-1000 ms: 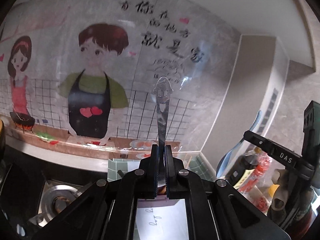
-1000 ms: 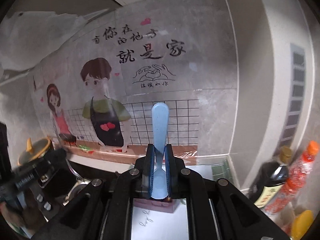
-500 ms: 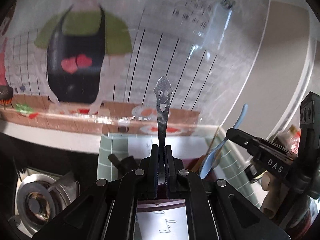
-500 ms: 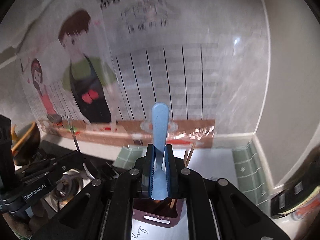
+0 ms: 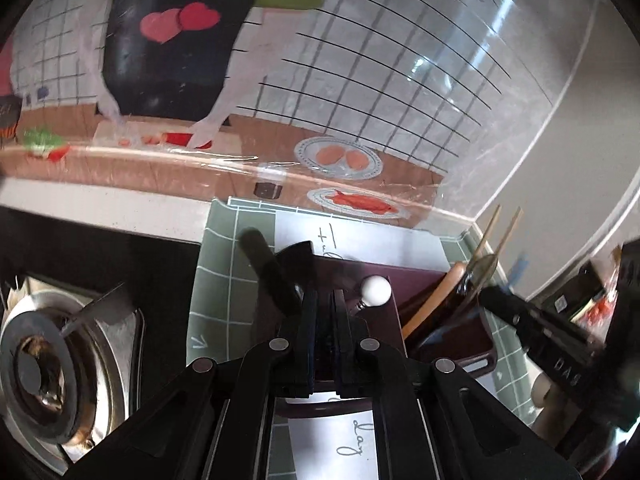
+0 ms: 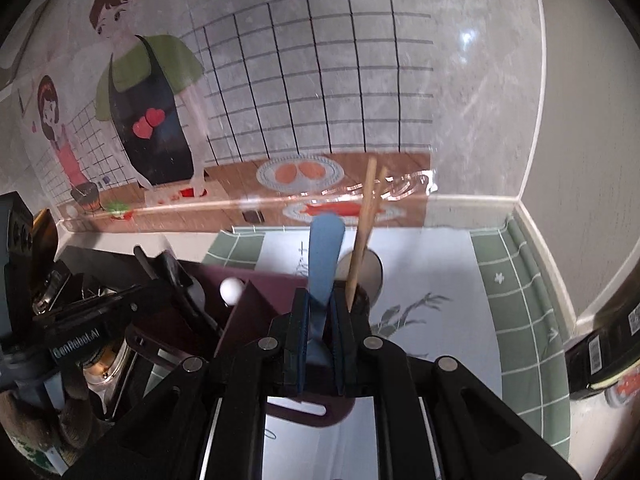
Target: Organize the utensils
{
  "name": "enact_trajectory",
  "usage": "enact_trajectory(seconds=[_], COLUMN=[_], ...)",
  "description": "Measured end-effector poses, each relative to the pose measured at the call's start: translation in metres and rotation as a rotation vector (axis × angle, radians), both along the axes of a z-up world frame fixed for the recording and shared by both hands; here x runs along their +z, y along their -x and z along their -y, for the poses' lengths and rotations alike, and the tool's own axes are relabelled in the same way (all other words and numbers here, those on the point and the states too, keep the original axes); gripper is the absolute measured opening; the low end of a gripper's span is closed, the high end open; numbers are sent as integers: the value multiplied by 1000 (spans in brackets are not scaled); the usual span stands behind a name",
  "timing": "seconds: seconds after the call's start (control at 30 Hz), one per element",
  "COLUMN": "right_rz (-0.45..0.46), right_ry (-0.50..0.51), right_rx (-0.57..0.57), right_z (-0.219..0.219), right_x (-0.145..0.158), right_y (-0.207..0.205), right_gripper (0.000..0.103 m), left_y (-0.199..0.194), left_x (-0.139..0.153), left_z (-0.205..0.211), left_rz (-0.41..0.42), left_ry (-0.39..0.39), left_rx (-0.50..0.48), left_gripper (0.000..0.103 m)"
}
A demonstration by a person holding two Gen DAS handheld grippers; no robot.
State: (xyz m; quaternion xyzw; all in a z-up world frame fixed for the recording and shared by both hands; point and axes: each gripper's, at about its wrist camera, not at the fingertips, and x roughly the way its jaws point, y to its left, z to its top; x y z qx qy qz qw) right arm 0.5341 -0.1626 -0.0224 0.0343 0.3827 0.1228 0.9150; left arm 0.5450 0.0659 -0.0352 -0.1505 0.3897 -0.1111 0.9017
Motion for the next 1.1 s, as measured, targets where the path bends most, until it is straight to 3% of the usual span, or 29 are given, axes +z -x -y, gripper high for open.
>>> enact_trajectory(seconds=[0.17, 0.23, 0.3, 0.37, 0.43, 0.63, 0.73, 0.9, 1.1], right_rz=[2, 19, 34, 48, 64, 95, 126, 184, 214], right_ry=[-29, -48, -62, -57, -41, 15, 78, 155, 149], right_rx=[-29, -41, -57, -74, -92, -105, -106, -109, -140], right_z=[11, 18, 25, 29, 31, 20, 8, -9, -9], right_x=[6, 13, 20, 25, 30, 31, 31, 32, 36], right_y=[14, 30, 50, 69, 94, 171, 206, 258, 285], right_gripper=[45, 51, 60, 65, 68, 72, 83, 95, 98], left_y=[21, 44, 69, 104, 136, 221, 254, 289, 311], left_x=[15, 30, 42, 56, 63, 65, 61, 54, 56], left_z=[-12, -16, -17, -16, -15, -8, -2, 15, 27], left_rz=[-5, 36, 94, 182, 240, 313, 324, 292, 285], left_ry=[-4, -2, -33, -86, -105, -152, -172, -220, -266], left_rx=[56, 90, 126, 160, 159, 148, 121, 66, 81], left_gripper=[8, 8, 15, 35, 44, 48, 49, 49, 49])
